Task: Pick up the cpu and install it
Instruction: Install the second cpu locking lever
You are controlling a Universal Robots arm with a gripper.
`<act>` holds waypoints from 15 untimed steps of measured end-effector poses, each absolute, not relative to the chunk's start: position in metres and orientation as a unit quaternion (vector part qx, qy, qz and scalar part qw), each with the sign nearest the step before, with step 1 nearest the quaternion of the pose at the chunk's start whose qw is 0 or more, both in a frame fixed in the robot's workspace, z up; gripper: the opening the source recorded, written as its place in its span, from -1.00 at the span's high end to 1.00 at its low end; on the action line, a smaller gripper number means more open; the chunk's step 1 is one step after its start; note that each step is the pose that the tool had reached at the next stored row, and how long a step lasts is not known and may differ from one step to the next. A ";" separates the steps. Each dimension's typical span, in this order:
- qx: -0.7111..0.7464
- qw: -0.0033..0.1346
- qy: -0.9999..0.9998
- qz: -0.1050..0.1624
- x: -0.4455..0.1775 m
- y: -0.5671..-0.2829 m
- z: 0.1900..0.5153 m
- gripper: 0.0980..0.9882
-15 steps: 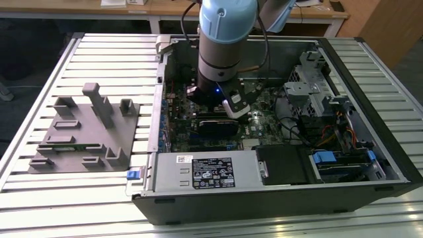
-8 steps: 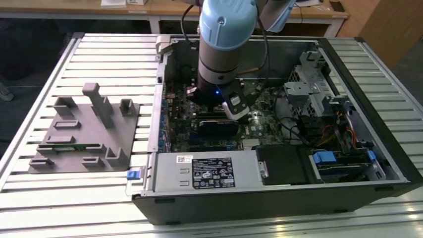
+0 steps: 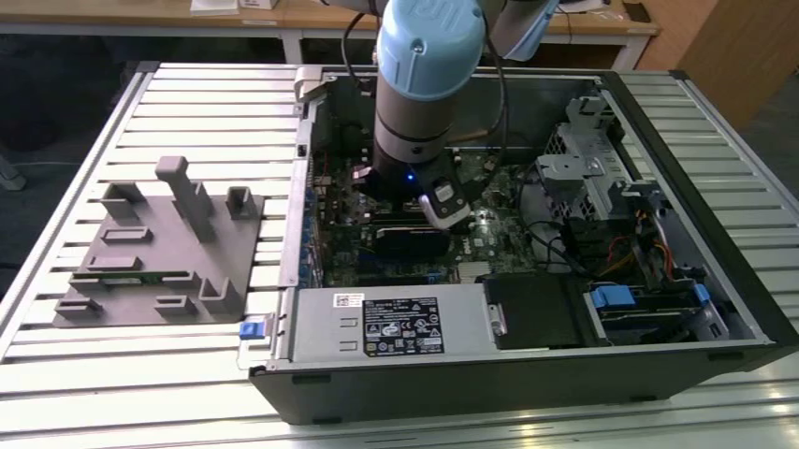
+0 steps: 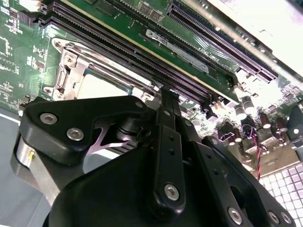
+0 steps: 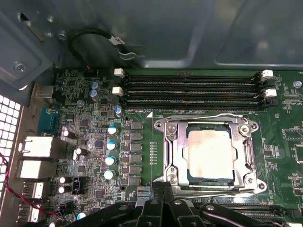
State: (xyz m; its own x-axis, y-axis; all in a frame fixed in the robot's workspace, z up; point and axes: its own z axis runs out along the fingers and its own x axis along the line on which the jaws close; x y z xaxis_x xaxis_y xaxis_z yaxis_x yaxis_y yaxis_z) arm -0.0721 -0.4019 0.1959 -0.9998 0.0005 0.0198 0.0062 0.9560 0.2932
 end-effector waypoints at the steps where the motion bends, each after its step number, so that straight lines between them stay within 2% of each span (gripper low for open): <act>1: -0.002 0.010 -0.989 -0.148 -0.072 -0.402 0.195 0.96; 15: -0.002 0.010 -0.989 -0.150 -0.072 -0.402 0.192 0.96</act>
